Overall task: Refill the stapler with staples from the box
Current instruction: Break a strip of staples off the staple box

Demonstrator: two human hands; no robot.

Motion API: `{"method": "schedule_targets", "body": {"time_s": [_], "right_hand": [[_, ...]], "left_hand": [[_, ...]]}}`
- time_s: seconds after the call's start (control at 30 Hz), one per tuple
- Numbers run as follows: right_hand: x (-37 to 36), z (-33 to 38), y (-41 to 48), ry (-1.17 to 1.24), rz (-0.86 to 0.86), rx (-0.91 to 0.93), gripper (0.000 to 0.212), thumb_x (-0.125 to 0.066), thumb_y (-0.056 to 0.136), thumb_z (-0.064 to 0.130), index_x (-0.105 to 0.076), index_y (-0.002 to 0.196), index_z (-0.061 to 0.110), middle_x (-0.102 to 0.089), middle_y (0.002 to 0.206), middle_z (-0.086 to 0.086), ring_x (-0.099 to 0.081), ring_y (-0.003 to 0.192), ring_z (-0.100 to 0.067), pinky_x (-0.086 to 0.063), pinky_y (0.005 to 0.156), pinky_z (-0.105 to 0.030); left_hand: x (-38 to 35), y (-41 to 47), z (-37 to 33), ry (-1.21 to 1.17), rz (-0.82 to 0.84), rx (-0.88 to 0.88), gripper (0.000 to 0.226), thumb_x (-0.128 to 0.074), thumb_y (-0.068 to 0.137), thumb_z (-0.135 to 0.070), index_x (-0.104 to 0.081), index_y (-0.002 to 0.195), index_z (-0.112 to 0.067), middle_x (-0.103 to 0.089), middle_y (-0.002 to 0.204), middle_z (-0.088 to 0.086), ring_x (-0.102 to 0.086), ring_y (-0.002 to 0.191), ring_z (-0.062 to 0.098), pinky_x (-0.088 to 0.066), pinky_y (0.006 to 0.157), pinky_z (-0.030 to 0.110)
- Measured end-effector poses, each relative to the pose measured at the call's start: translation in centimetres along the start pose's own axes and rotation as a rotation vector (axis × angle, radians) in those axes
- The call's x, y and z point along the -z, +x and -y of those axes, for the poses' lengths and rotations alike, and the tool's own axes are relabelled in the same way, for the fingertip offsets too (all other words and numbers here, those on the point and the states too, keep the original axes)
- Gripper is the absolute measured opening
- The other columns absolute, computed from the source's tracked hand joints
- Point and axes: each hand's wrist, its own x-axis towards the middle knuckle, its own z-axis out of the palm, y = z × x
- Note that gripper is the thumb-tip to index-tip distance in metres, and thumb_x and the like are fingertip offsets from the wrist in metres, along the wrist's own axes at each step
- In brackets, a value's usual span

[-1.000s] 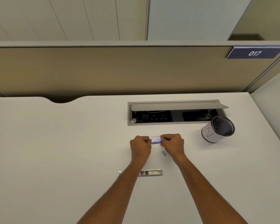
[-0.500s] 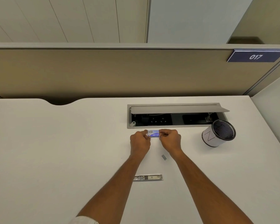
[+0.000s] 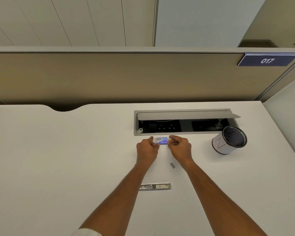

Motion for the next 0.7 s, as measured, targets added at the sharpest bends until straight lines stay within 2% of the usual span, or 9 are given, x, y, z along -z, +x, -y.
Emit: {"method": "schedule_targets", "body": {"time_s": [0.1, 0.2, 0.27, 0.3, 0.37, 0.47, 0.57, 0.7], "right_hand": [[0.7, -0.2, -0.7, 0.015, 0.022, -0.001, 0.030, -0.066, 0.096, 0.010, -0.070, 0.124, 0.002, -0.071, 0.126, -0.018, -0.069, 0.112, -0.031, -0.057, 0.098, -0.039], [1.6, -0.2, -1.8, 0.000, 0.030, 0.026, 0.028, -0.067, 0.095, 0.011, -0.071, 0.122, 0.003, -0.072, 0.123, -0.016, -0.069, 0.110, -0.030, -0.055, 0.102, -0.044], [2.3, -0.4, -2.8, -0.019, 0.027, 0.053, 0.026, -0.068, 0.094, 0.011, -0.073, 0.118, 0.004, -0.075, 0.115, -0.015, -0.071, 0.105, -0.028, -0.057, 0.099, -0.039], [2.7, -0.5, -3.4, -0.033, 0.023, 0.066, 0.024, -0.069, 0.093, 0.011, -0.074, 0.116, 0.004, -0.076, 0.111, -0.013, -0.072, 0.101, -0.026, -0.057, 0.095, -0.033], [3.2, -0.8, -4.6, -0.073, 0.026, 0.085, 0.022, -0.070, 0.091, 0.011, -0.075, 0.112, 0.005, -0.078, 0.105, -0.011, -0.072, 0.092, -0.021, -0.052, 0.085, -0.022], [3.5, -1.8, -6.7, -0.114, 0.052, 0.081, 0.024, -0.075, 0.087, 0.010, -0.074, 0.110, 0.006, -0.076, 0.103, -0.010, -0.068, 0.084, -0.018, -0.049, 0.080, -0.020], [3.3, -2.8, -8.5, -0.188, 0.061, 0.097, 0.032, -0.078, 0.085, 0.012, -0.072, 0.115, 0.004, -0.072, 0.109, -0.011, -0.067, 0.095, -0.023, -0.051, 0.087, -0.027], [2.7, -3.2, -10.0, -0.284, 0.069, 0.101, 0.039, -0.076, 0.085, 0.010, -0.068, 0.122, 0.002, -0.068, 0.115, -0.015, -0.064, 0.109, -0.029, -0.044, 0.095, -0.028]], "left_hand": [[0.8, -0.4, 0.4, -0.086, -0.008, 0.028, 0.037, -0.076, 0.094, -0.019, -0.072, 0.121, 0.006, -0.075, 0.125, 0.013, -0.071, 0.109, 0.028, -0.043, 0.089, 0.016], [2.1, -1.6, 0.9, -0.142, -0.008, 0.008, 0.040, -0.077, 0.093, -0.025, -0.073, 0.123, 0.001, -0.081, 0.099, 0.009, -0.073, 0.101, 0.022, -0.040, 0.092, 0.016], [3.0, -2.6, 1.5, -0.152, -0.012, -0.005, 0.045, -0.075, 0.094, -0.031, -0.070, 0.131, -0.006, -0.075, 0.080, -0.001, -0.069, 0.086, 0.013, -0.042, 0.090, 0.017], [3.4, -3.2, 1.9, -0.150, -0.022, -0.012, 0.044, -0.074, 0.095, -0.033, -0.070, 0.131, -0.009, -0.072, 0.077, -0.007, -0.067, 0.082, 0.009, -0.042, 0.089, 0.017], [4.1, -4.3, 2.8, -0.155, -0.050, -0.019, 0.040, -0.074, 0.095, -0.035, -0.073, 0.127, -0.011, -0.071, 0.079, -0.011, -0.065, 0.078, 0.002, -0.044, 0.088, 0.018], [5.3, -6.3, 4.0, -0.137, -0.097, -0.033, 0.035, -0.074, 0.094, -0.035, -0.077, 0.121, -0.012, -0.078, 0.091, -0.002, -0.068, 0.080, 0.006, -0.049, 0.090, 0.021], [6.3, -8.3, 5.2, -0.112, -0.146, -0.034, 0.032, -0.074, 0.094, -0.032, -0.078, 0.118, -0.011, -0.080, 0.105, 0.001, -0.073, 0.100, 0.017, -0.049, 0.092, 0.024], [7.1, -10.6, 7.1, 0.049, -0.153, -0.024, 0.034, -0.075, 0.092, -0.038, -0.076, 0.121, -0.019, -0.074, 0.126, -0.001, -0.064, 0.123, 0.022, -0.045, 0.107, 0.042]]}}
